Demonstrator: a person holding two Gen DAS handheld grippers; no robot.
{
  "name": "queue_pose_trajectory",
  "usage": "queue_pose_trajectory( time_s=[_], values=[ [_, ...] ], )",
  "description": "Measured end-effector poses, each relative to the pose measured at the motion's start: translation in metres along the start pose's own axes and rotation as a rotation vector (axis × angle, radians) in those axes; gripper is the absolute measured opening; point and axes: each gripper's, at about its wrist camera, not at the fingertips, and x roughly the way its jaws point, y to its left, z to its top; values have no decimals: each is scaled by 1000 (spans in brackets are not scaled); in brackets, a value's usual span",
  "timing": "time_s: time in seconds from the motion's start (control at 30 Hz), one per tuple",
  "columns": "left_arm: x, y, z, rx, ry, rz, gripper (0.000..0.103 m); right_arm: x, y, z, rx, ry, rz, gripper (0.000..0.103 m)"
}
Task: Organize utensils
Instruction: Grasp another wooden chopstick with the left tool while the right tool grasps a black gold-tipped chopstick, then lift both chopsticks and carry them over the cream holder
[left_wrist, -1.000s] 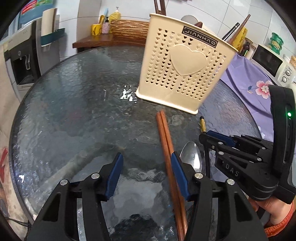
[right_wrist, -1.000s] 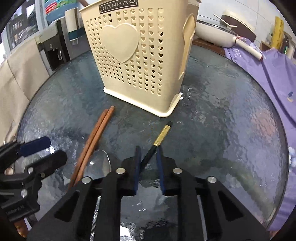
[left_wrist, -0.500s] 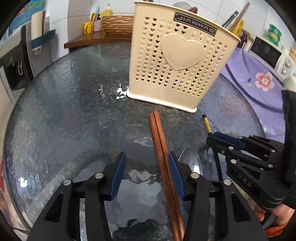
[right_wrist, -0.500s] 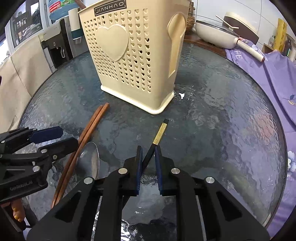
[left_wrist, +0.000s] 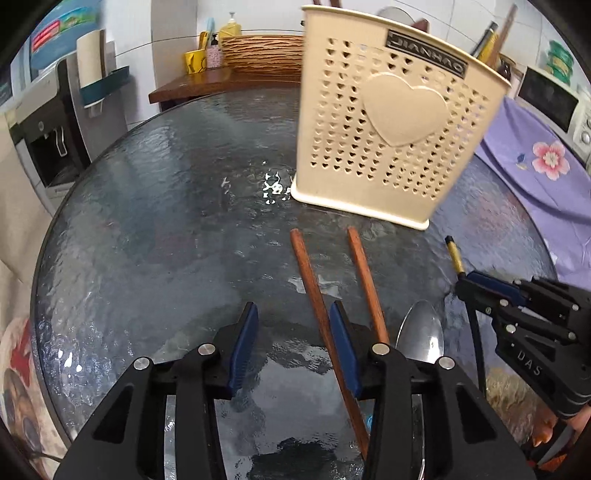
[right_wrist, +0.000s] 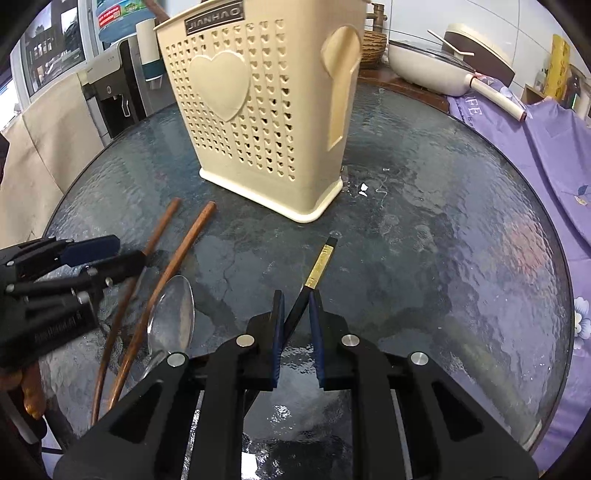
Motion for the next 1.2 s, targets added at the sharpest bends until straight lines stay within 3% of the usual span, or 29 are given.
queue_pose_trajectory(
  time_s=[0.33, 0.5, 0.57, 0.83, 1.2],
  values=[
    [11, -16, 10, 22, 14, -2, 40, 3, 0, 4, 10, 20, -16, 15],
    [19, -26, 18, 56, 21, 25, 22, 10, -2, 16, 34, 51, -27, 15],
    [20, -27, 21, 57, 23, 29, 9, 14, -1, 20, 38, 61, -35, 15],
    [21, -35, 18, 83, 20, 9, 7, 20, 4, 27, 26, 59, -58, 11],
    [19, -28, 16, 34, 21, -34, 7, 16, -2, 17, 47, 28, 1, 9]
  ],
)
